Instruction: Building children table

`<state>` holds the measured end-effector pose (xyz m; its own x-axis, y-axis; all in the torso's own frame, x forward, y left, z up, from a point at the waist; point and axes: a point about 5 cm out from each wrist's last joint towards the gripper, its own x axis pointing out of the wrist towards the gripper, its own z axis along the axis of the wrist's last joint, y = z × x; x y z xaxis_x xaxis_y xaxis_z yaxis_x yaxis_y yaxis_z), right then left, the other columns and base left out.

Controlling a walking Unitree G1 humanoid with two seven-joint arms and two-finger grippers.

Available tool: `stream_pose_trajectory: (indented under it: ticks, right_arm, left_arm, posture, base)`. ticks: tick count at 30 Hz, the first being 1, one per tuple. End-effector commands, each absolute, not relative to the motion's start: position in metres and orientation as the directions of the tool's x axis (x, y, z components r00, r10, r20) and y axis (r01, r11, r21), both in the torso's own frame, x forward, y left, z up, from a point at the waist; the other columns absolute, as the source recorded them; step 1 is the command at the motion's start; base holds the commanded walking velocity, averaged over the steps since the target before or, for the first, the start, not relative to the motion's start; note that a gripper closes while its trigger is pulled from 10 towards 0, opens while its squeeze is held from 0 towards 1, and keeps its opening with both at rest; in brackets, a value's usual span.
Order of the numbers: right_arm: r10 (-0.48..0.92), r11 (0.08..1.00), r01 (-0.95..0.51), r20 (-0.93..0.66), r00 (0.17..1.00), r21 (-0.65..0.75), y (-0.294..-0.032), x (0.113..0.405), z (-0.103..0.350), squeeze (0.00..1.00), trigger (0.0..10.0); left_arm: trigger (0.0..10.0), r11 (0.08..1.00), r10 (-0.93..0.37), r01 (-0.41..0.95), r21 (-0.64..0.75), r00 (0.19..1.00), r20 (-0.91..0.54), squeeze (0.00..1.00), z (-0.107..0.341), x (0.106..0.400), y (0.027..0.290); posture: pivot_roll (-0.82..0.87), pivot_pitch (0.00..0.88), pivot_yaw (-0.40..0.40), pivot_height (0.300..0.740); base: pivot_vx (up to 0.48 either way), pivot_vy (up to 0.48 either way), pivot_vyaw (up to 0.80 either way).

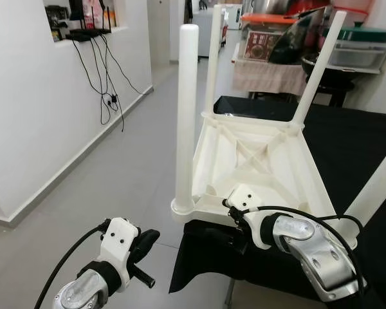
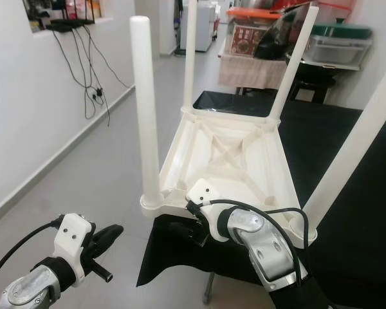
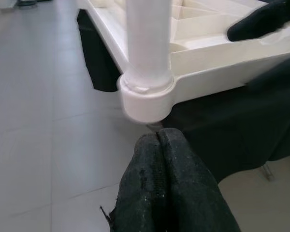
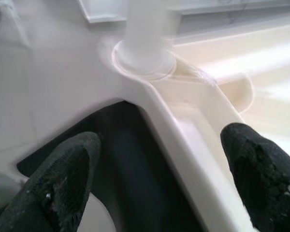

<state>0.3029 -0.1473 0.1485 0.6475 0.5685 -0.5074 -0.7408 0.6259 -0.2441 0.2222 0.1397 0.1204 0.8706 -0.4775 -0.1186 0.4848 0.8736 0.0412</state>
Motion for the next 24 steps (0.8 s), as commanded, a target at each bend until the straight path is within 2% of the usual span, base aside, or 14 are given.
stream_pose_trajectory:
  ticks: [1, 3, 9, 11, 14, 19, 20, 24]
  right_arm:
    - [0.527, 0.652, -0.725, -0.553, 0.645, -0.225, -0.152, 0.314, 0.147, 0.00, 10.0]
    - [0.513, 0.633, -0.749, -0.618, 0.596, -0.196, -0.155, 0.322, 0.145, 0.00, 10.0]
    - [0.506, 0.604, -0.776, -0.664, 0.550, -0.183, -0.160, 0.327, 0.145, 0.00, 10.0]
    - [0.515, 0.554, -0.816, -0.700, 0.494, -0.168, -0.166, 0.332, 0.148, 0.00, 10.0]
    - [0.545, 0.519, -0.841, -0.700, 0.461, -0.150, -0.168, 0.337, 0.154, 0.00, 10.0]
    - [0.590, 0.518, -0.846, -0.664, 0.460, -0.126, -0.166, 0.345, 0.163, 0.00, 10.0]
    - [0.641, 0.506, -0.856, -0.620, 0.453, -0.101, -0.162, 0.349, 0.171, 0.00, 10.0]
    - [0.681, 0.475, -0.875, -0.594, 0.429, -0.088, -0.159, 0.350, 0.176, 0.00, 10.0]
  left_arm:
    - [10.0, 0.868, -0.489, 0.496, 0.039, 0.865, -0.109, 0.00, 0.120, 0.223, 0.136]
    - [10.0, 0.864, -0.495, 0.502, 0.044, 0.862, -0.107, 0.00, 0.121, 0.222, 0.135]
    - [10.0, 0.861, -0.499, 0.506, 0.047, 0.860, -0.109, 0.00, 0.121, 0.221, 0.134]
    - [10.0, 0.862, -0.499, 0.506, 0.041, 0.859, -0.111, 0.00, 0.121, 0.218, 0.134]
    - [10.0, 0.863, -0.498, 0.504, 0.034, 0.860, -0.113, 0.00, 0.121, 0.216, 0.134]
    - [10.0, 0.864, -0.497, 0.502, 0.028, 0.860, -0.115, 0.00, 0.122, 0.214, 0.133]
    - [10.0, 0.864, -0.497, 0.502, 0.025, 0.860, -0.115, 0.00, 0.122, 0.214, 0.133]
    - [10.0, 0.864, -0.497, 0.502, 0.024, 0.860, -0.116, 0.00, 0.122, 0.213, 0.133]
  posture:
    - [-0.03, 0.000, -0.027, 0.740]
    - [-0.02, 0.000, -0.029, 0.740]
    - [-0.02, 0.000, -0.032, 0.740]
    - [-0.02, 0.000, -0.039, 0.740]
    - [-0.01, 0.000, -0.041, 0.740]
    - [-0.01, 0.000, -0.044, 0.740]
    - [-0.01, 0.000, -0.043, 0.740]
    - [0.00, 0.000, -0.042, 0.740]
  base:
    - [0.000, 0.000, 0.00]
    - [0.000, 0.000, 0.00]
    - [0.000, 0.000, 0.00]
    - [0.000, 0.000, 0.00]
    - [0.000, 0.000, 0.00]
    - [0.000, 0.000, 0.00]
    - [0.000, 0.000, 0.00]
    - [0.000, 0.000, 0.00]
